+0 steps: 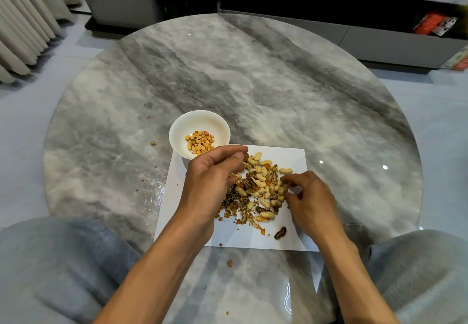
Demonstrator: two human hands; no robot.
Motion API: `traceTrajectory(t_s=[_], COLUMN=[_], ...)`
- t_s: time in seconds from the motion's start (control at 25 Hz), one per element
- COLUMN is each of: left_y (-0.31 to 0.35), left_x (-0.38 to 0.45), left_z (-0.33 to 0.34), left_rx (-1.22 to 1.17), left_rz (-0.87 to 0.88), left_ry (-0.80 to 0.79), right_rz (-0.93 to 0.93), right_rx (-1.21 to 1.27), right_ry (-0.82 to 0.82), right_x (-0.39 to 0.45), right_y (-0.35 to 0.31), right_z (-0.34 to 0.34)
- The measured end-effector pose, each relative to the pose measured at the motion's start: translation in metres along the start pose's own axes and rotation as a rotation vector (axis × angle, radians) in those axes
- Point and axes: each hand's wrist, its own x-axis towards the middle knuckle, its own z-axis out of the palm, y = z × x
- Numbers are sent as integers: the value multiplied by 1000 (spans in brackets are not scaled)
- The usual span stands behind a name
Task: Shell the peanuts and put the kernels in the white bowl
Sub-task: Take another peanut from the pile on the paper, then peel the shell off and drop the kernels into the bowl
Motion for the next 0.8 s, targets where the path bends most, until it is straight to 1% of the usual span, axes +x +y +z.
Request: traceTrajectory(t_s=[0.08, 0.16, 0.24, 0.32, 0.44, 0.56, 0.8], left_y=[0, -1, -2, -4, -8, -9, -9], left_x=[0, 0, 1, 1, -2, -3, -4], left_z=[0, 1, 2, 4, 7, 10, 10], left_rx=[1, 5, 25, 73, 216, 243, 114], left_rz=[1, -4, 0, 28, 107, 148, 180], left_ry=[-2, -3, 5, -1, -64, -117, -134], right_rz=[8, 46, 73, 51, 26, 34, 27], right_rx=[-50, 5, 261, 514, 781, 993, 1067], right_ry=[60, 83, 62, 19, -68, -143, -149], right_x=[0, 0, 0, -5, -15, -23, -25], right_y=[2, 1, -6, -19, -36, -47, -53], right_z=[0, -1, -6, -16, -26, -31, -32])
